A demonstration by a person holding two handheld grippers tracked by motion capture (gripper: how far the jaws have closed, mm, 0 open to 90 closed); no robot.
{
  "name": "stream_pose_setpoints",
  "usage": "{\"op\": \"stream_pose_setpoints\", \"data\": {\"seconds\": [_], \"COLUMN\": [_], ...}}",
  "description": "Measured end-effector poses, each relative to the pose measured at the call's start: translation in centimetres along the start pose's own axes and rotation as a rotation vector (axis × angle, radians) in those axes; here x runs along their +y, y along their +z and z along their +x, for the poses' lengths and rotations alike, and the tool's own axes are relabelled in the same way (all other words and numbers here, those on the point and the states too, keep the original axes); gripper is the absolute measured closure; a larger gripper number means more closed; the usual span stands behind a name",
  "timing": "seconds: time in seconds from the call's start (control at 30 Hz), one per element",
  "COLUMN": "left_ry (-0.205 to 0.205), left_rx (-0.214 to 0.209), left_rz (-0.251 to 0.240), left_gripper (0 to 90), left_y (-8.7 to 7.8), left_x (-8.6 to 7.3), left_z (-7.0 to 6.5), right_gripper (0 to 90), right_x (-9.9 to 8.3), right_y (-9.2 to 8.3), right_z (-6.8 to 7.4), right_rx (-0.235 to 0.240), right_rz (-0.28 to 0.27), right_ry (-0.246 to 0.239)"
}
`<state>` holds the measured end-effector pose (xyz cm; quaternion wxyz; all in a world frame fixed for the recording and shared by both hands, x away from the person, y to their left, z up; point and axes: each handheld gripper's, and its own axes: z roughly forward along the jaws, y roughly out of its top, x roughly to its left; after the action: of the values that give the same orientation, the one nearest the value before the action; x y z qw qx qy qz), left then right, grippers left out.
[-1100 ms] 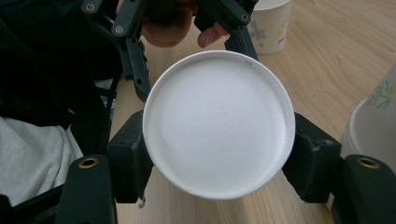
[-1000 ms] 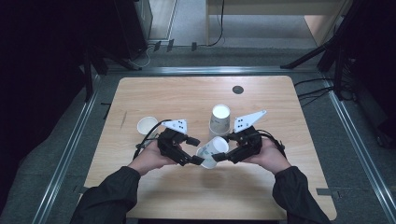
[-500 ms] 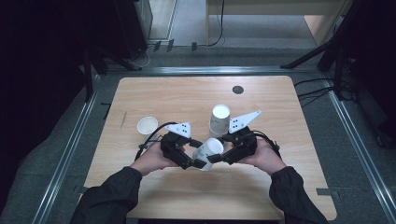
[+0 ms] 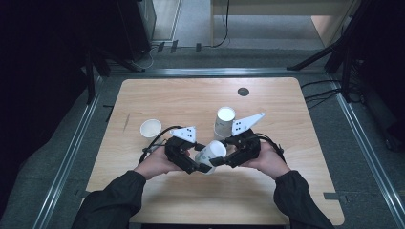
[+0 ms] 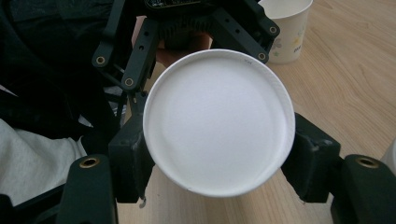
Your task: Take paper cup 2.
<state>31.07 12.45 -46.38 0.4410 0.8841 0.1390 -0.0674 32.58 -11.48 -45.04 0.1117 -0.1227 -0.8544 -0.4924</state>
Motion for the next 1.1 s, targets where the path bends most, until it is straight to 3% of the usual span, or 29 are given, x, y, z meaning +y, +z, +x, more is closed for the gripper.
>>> {"op": "stream_pose_setpoints", "data": {"seconds": [1.1], "left_ry": [0.013], "left_rx": [0.013], "left_rz": [-0.019], "left_gripper": [27.7], "left_y": [-0.53], "left_x": [0.03], "left_z": [-0.15], "right_gripper": [31.7], "right_x": [0.06], "right_y": [-0.38], "right_z": [-0.1], "right_rx": [0.001], "right_rz": [-0.016], "right_ry": [0.027]}}
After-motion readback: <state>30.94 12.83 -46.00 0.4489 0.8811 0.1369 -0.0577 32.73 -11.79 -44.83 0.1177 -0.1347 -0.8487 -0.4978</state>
